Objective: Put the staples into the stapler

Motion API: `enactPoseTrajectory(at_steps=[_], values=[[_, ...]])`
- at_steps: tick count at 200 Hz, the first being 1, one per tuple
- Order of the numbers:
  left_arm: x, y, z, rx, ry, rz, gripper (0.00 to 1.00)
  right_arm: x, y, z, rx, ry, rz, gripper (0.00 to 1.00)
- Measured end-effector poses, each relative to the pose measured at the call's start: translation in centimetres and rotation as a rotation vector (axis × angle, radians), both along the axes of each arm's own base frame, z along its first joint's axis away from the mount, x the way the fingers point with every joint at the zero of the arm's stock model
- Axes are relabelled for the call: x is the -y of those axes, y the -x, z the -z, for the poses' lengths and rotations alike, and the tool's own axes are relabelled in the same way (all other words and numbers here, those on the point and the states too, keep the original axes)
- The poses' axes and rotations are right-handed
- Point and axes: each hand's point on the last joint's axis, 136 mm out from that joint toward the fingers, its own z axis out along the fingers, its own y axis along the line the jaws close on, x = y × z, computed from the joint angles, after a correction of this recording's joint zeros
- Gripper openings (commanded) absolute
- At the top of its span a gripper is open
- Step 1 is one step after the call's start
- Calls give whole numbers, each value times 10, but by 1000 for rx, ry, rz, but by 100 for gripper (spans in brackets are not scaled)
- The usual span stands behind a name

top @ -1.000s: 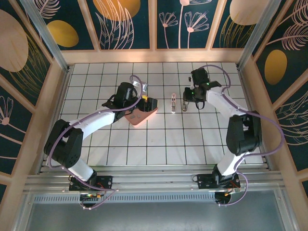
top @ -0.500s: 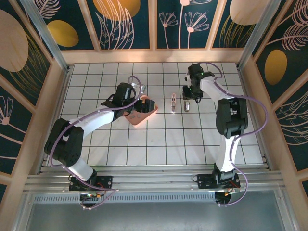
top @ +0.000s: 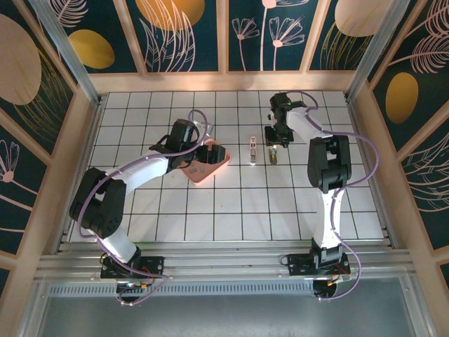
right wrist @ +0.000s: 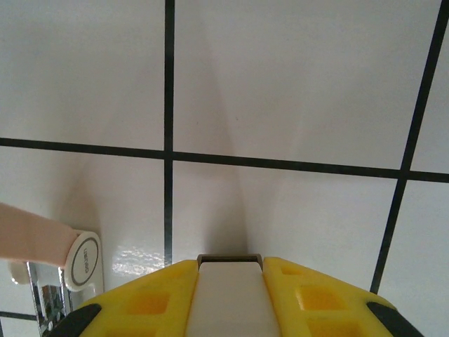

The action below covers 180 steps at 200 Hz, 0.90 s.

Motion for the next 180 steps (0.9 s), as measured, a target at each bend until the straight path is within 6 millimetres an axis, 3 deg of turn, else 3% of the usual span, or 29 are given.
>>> enactPoseTrajectory(at_steps=[55, 128, 156, 180], values=[[-3, 1, 2, -11, -6, -5, 83, 2, -5, 2, 1, 9, 34, 33], [-4, -1, 5, -33, -27, -10, 83, 2, -12, -3, 35, 7, 58, 65], [-4, -6, 5, -34, -39, -20, 83, 7, -10, -36, 118, 7, 69, 66], [-3, -5, 17, -61, -59, -17, 82, 10, 3, -86, 267, -44, 87, 65]])
